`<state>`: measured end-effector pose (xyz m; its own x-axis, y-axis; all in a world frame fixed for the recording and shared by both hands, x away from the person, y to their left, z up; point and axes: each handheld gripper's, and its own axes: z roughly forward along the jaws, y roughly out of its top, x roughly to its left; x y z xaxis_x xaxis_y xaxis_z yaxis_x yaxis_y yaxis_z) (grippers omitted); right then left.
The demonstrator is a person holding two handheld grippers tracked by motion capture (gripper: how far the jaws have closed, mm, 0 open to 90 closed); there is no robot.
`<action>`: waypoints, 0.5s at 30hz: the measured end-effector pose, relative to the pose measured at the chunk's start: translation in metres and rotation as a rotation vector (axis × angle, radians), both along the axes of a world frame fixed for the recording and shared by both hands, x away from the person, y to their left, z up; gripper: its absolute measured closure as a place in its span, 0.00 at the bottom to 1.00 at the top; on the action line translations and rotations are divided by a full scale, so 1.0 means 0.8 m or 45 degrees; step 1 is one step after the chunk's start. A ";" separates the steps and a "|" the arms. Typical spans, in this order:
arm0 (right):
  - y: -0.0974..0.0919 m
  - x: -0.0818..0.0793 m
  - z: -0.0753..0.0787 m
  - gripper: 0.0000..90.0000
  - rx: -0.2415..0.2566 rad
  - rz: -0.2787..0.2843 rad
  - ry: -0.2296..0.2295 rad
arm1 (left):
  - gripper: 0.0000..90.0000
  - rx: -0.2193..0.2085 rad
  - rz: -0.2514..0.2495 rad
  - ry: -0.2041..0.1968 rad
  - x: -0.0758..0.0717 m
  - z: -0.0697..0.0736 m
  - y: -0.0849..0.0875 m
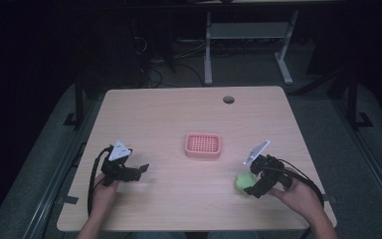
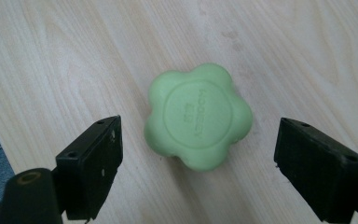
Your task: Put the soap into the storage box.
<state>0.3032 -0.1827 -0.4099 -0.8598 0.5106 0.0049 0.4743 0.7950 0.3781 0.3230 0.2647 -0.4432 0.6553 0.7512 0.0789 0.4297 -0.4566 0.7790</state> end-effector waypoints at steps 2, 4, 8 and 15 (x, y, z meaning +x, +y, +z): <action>0.002 0.002 -0.001 0.16 -0.009 -0.001 0.004 | 0.16 0.000 0.000 -0.002 0.000 0.000 0.000; 0.005 0.004 -0.002 0.16 -0.013 -0.002 0.011 | 0.16 0.001 0.000 -0.002 0.000 0.000 0.000; 0.010 0.007 -0.006 0.16 -0.028 0.013 0.024 | 0.16 -0.001 0.000 -0.001 0.000 0.000 0.000; 0.021 0.015 -0.015 0.16 -0.061 0.032 0.060 | 0.16 -0.009 0.004 -0.003 0.000 0.000 0.000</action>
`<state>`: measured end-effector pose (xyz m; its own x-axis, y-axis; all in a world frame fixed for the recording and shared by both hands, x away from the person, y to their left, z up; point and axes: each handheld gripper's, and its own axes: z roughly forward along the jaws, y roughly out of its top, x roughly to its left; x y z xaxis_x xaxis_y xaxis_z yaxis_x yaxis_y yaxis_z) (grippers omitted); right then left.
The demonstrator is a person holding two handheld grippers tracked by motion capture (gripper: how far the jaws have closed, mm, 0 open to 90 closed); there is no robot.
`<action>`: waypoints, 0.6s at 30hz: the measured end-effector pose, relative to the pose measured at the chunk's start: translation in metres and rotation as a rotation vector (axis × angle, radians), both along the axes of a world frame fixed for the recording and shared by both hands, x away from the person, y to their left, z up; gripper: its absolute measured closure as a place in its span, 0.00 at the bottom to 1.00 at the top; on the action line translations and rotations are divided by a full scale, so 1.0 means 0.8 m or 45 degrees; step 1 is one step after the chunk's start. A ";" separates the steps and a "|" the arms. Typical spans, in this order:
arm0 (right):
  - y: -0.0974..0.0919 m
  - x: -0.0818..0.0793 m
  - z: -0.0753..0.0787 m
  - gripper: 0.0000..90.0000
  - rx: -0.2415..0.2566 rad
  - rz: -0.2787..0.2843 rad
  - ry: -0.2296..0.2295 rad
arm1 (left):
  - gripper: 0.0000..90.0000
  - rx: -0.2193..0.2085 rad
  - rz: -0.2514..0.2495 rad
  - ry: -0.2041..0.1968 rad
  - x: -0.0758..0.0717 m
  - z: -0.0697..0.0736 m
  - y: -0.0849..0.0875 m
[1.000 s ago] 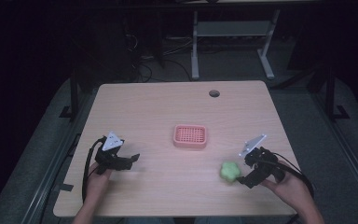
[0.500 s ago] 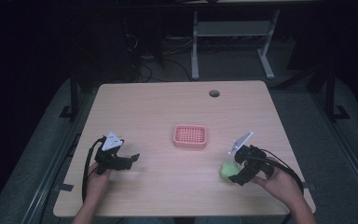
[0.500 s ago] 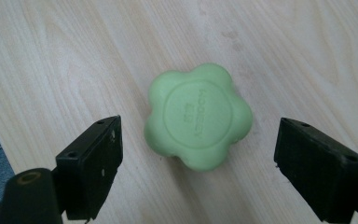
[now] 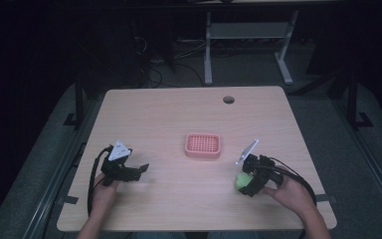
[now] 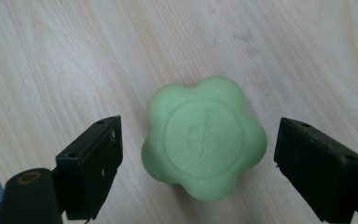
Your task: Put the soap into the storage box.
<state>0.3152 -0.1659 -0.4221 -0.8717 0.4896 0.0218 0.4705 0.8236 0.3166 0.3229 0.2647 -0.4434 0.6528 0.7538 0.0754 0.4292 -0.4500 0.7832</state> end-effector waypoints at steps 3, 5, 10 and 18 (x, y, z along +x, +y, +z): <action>0.003 0.003 -0.005 0.16 -0.027 0.002 0.010 | 0.16 0.000 0.000 0.000 0.000 0.000 0.000; 0.004 0.005 -0.007 0.16 -0.043 -0.003 0.019 | 0.16 -0.001 0.000 0.000 0.000 0.000 0.000; 0.006 0.009 -0.014 0.16 -0.060 -0.005 0.043 | 0.16 0.000 -0.002 -0.002 0.000 0.000 0.000; 0.010 0.013 -0.024 0.17 -0.113 -0.047 0.060 | 0.16 -0.007 0.001 -0.001 0.000 0.000 0.000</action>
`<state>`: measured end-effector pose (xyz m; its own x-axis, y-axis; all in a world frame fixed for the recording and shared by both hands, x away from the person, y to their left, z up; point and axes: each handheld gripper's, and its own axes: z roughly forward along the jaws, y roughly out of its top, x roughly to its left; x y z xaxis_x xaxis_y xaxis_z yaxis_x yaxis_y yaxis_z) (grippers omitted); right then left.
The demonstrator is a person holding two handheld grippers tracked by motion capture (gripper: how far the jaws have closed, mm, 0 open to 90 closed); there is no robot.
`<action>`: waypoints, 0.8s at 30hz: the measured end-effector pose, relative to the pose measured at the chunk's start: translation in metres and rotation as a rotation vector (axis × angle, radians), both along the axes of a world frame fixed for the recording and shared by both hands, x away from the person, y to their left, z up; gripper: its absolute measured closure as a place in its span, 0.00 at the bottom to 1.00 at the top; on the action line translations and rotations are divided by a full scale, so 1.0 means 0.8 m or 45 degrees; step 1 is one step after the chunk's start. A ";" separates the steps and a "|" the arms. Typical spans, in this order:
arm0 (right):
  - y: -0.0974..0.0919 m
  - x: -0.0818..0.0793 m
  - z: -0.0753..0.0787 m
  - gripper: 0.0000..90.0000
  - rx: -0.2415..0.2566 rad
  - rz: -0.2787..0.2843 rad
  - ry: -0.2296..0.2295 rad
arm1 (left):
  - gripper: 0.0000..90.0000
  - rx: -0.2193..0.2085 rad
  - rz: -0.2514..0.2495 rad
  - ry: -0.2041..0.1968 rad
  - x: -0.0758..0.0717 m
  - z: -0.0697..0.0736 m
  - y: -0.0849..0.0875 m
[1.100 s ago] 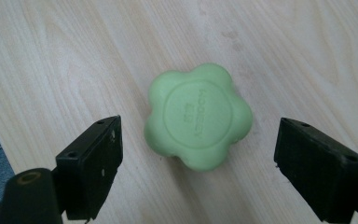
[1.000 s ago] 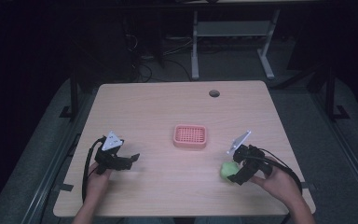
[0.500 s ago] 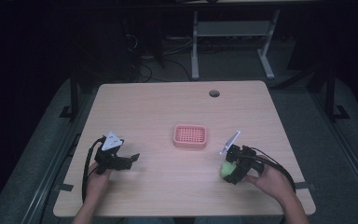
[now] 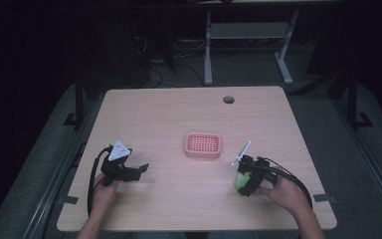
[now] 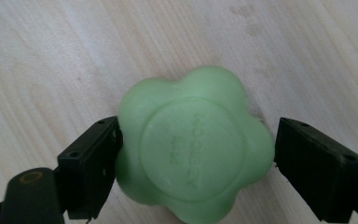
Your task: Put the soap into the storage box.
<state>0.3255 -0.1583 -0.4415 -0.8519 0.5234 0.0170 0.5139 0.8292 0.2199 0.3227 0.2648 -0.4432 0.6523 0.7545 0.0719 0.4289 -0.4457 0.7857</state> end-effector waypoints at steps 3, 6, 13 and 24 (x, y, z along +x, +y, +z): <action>0.000 0.001 -0.002 0.18 0.002 -0.020 0.008 | 0.16 0.000 -0.001 -0.001 0.000 0.000 0.000; 0.000 0.000 -0.003 0.22 0.011 -0.017 0.019 | 0.16 0.000 -0.002 -0.003 0.000 0.000 0.000; 0.003 -0.001 -0.003 0.27 0.000 -0.011 0.023 | 0.16 0.001 -0.002 -0.003 0.000 0.000 0.000; 0.004 -0.003 -0.001 0.28 0.006 -0.012 0.013 | 0.16 0.004 -0.004 -0.002 0.001 0.000 0.001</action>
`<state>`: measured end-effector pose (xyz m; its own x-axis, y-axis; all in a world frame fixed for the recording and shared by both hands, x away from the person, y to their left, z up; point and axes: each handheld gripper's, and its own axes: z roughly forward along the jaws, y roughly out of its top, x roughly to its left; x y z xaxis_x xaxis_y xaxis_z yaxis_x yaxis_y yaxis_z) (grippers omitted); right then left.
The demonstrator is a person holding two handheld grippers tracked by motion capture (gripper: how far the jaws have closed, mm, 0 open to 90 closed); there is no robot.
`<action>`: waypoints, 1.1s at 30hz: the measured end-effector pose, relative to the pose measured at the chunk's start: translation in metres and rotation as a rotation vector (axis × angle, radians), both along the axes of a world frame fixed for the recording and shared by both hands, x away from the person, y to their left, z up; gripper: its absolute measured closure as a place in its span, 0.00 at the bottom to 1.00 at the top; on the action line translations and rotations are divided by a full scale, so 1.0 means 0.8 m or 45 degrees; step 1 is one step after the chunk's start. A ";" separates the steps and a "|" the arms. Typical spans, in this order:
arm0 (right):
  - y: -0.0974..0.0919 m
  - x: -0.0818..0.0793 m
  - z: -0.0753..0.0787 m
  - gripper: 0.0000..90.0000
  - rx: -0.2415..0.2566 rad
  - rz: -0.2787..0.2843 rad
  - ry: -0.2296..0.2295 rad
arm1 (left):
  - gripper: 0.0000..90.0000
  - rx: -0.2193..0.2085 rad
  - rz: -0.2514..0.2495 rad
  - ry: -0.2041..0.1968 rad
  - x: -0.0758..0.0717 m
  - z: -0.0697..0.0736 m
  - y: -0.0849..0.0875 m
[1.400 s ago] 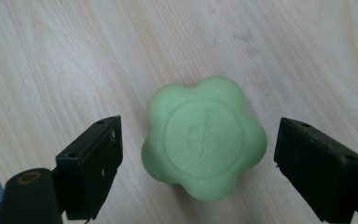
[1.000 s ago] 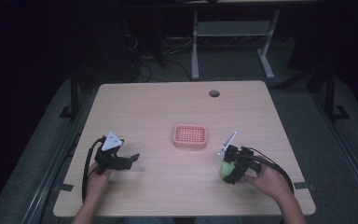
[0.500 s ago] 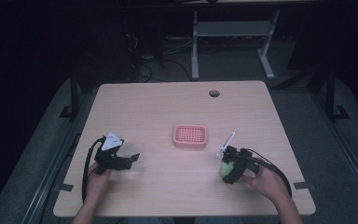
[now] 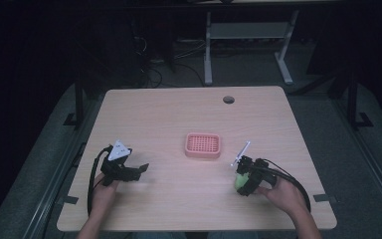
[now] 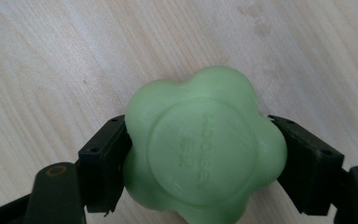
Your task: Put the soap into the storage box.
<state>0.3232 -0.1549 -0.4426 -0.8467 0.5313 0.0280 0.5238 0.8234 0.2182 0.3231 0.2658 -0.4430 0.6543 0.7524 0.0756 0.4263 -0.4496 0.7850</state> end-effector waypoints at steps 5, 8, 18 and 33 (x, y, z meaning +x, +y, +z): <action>0.000 -0.001 0.005 0.28 0.032 0.003 -0.020 | 0.16 -0.002 0.004 -0.003 -0.001 0.000 0.000; 0.000 -0.001 0.008 0.28 0.032 0.003 -0.028 | 0.16 -0.003 0.004 -0.004 -0.001 0.001 0.000; 0.002 0.009 0.024 0.28 0.049 0.015 -0.060 | 0.16 -0.003 0.006 -0.003 -0.001 0.001 0.001; 0.011 0.034 0.045 0.28 0.102 -0.001 -0.094 | 0.16 -0.006 0.006 -0.001 -0.001 0.002 0.000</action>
